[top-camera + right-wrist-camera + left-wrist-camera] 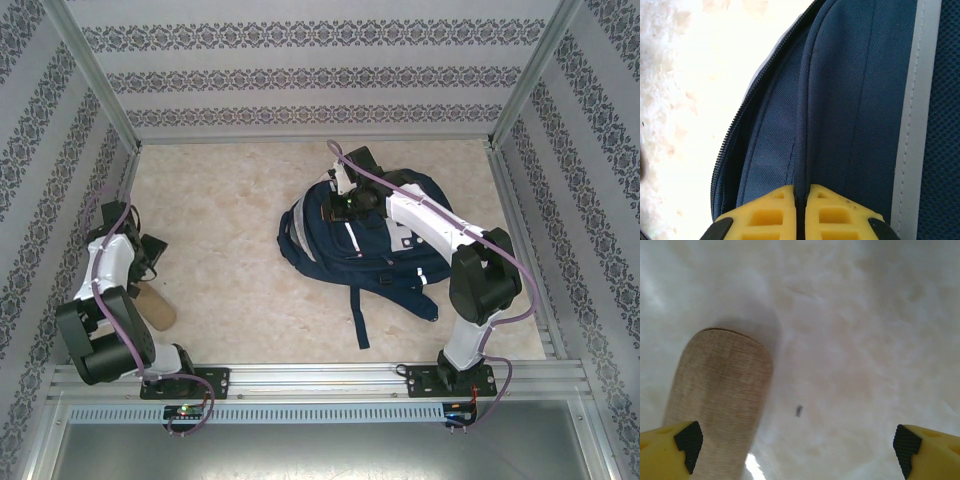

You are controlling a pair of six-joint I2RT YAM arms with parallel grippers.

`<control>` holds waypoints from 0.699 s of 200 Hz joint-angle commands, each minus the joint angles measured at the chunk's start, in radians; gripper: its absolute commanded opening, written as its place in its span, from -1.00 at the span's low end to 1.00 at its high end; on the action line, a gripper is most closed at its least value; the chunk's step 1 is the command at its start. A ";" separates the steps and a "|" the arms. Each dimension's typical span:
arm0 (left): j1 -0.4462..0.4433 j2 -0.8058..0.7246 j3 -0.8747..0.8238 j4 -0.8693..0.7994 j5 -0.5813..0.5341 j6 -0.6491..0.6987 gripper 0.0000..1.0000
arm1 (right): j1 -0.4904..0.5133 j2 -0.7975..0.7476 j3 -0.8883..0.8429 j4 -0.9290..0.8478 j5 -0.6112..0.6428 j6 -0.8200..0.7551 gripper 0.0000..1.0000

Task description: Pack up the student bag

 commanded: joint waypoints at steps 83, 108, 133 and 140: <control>0.019 0.000 -0.169 -0.048 -0.064 -0.031 1.00 | 0.024 -0.010 0.025 0.051 -0.067 0.004 -0.80; 0.019 0.022 -0.192 -0.020 -0.051 -0.057 0.95 | 0.024 -0.004 0.029 0.050 -0.068 0.003 -0.80; 0.019 0.040 -0.215 0.013 -0.043 -0.073 0.79 | 0.024 -0.006 0.029 0.047 -0.069 0.003 -0.80; 0.019 0.040 -0.221 0.021 -0.045 -0.077 0.73 | 0.024 -0.007 0.028 0.047 -0.069 0.003 -0.80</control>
